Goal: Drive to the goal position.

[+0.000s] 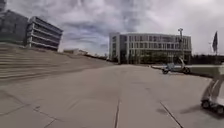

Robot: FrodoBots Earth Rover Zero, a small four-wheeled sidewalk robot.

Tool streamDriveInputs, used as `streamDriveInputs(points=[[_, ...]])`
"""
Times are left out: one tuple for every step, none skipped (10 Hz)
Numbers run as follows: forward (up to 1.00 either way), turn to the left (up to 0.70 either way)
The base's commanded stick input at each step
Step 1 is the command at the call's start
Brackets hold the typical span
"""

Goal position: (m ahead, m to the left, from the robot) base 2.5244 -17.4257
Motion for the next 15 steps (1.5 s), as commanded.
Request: streamDriveInputs(points=[[0.7,0.35],[0.7,0.35],[0.7,0.35],[0.7,0.35],[0.7,0.35],[0.7,0.35],[0.7,0.35],[0.7,0.35],[0.7,0.35],[0.7,-0.02],[0.7,-0.07],[0.7,-0.12],[0.7,-0.18],[0.7,-0.35],[0.7,-0.35]])
